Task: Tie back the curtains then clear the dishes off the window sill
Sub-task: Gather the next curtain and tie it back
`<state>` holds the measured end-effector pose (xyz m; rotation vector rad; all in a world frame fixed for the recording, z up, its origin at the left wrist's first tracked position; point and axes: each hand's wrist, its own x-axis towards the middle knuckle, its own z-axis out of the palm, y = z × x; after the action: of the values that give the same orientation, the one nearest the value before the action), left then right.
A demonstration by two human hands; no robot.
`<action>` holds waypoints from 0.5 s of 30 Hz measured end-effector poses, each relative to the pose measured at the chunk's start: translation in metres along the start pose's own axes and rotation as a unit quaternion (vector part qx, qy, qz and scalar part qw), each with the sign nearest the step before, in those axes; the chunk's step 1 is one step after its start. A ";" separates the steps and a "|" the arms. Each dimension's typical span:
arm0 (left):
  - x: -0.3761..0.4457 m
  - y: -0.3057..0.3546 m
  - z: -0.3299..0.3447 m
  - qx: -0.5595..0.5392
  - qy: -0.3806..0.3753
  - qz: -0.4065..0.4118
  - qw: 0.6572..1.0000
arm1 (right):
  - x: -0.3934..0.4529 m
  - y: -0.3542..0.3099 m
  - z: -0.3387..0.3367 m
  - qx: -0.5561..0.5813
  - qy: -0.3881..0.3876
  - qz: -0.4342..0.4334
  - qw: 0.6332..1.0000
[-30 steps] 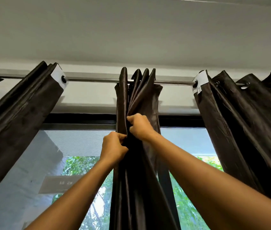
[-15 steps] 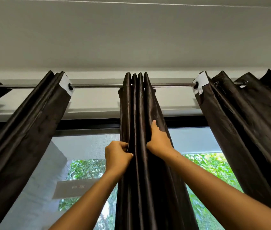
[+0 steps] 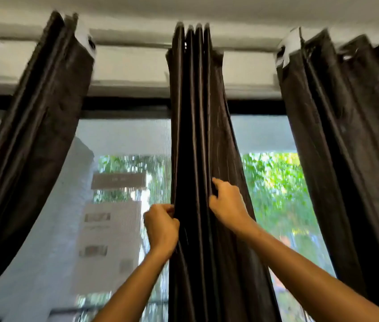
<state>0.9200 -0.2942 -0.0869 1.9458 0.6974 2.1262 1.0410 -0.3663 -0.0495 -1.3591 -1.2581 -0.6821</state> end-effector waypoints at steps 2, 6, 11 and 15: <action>-0.034 -0.010 -0.004 0.025 -0.015 -0.033 0.999 | -0.036 0.003 0.008 -0.014 -0.015 -0.001 1.000; -0.090 -0.029 -0.010 0.039 -0.033 -0.067 0.996 | -0.094 0.016 0.021 -0.067 -0.070 -0.027 0.995; -0.093 -0.024 -0.019 0.033 -0.053 -0.072 0.995 | -0.146 0.034 0.030 -0.099 -0.100 -0.080 0.987; -0.089 -0.018 -0.028 0.008 -0.081 -0.100 0.992 | -0.185 0.041 0.034 -0.118 -0.062 -0.148 0.980</action>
<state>0.9007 -0.3235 -0.1757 1.9402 0.8398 1.8290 1.0203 -0.3811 -0.2406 -1.4374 -1.5371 -0.9918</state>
